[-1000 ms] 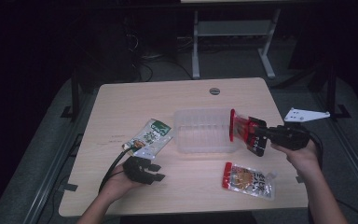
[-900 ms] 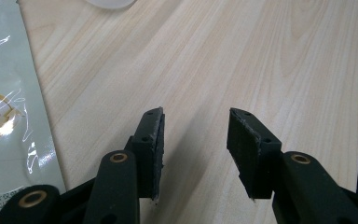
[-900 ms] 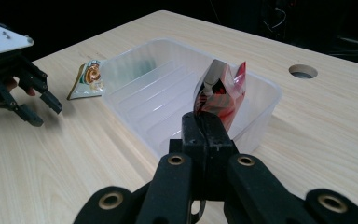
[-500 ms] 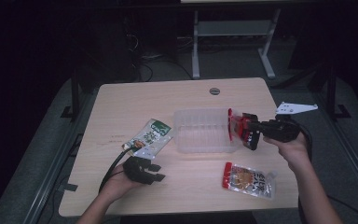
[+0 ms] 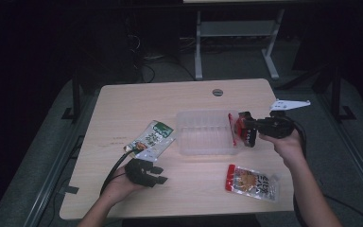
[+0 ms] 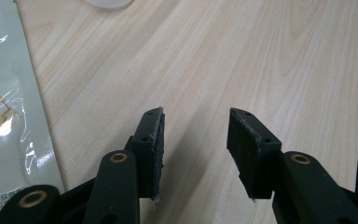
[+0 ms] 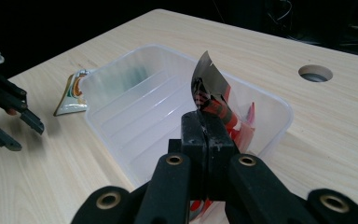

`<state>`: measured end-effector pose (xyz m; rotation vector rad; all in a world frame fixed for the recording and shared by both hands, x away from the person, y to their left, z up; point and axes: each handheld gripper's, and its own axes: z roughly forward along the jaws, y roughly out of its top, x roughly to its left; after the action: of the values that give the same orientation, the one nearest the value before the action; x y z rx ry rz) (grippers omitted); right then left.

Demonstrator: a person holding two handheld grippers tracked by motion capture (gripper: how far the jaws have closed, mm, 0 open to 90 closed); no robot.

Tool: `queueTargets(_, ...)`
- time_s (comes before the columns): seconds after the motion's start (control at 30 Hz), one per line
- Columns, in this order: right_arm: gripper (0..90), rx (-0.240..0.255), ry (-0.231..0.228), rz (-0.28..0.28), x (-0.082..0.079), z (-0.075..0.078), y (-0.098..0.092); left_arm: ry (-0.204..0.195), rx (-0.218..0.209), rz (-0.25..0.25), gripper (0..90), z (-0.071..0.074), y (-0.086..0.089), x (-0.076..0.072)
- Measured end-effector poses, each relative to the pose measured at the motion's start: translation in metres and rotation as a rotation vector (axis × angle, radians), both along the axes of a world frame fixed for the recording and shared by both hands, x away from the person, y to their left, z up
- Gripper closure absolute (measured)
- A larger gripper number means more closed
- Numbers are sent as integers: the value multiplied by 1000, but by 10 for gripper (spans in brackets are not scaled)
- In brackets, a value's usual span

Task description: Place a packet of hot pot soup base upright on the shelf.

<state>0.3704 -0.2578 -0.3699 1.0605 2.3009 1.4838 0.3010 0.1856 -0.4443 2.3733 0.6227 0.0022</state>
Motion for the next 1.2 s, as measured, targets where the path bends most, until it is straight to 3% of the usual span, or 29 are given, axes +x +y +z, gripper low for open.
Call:
queueTargets(0.33, 878, 7, 19, -17, 16, -8, 8, 9, -4, 6, 559, -1, -1, -1)
queueTargets(0.5, 804, 32, 27, -11, 16, -10, 7, 8, -3, 3, 559, -1, -2, -1)
queueTargets(0.67, 690, 39, 0, -16, 11, 1, 3, 1, 8, -6, 559, 0, -1, -1)
queueTargets(0.93, 689, 94, -79, -10, -6, 28, -9, 3, 1, 2, 559, -1, -2, -1)
queueTargets(1.2, 575, 64, -48, -1, -13, 24, -11, -6, -7, 7, 559, 1, 0, -2)
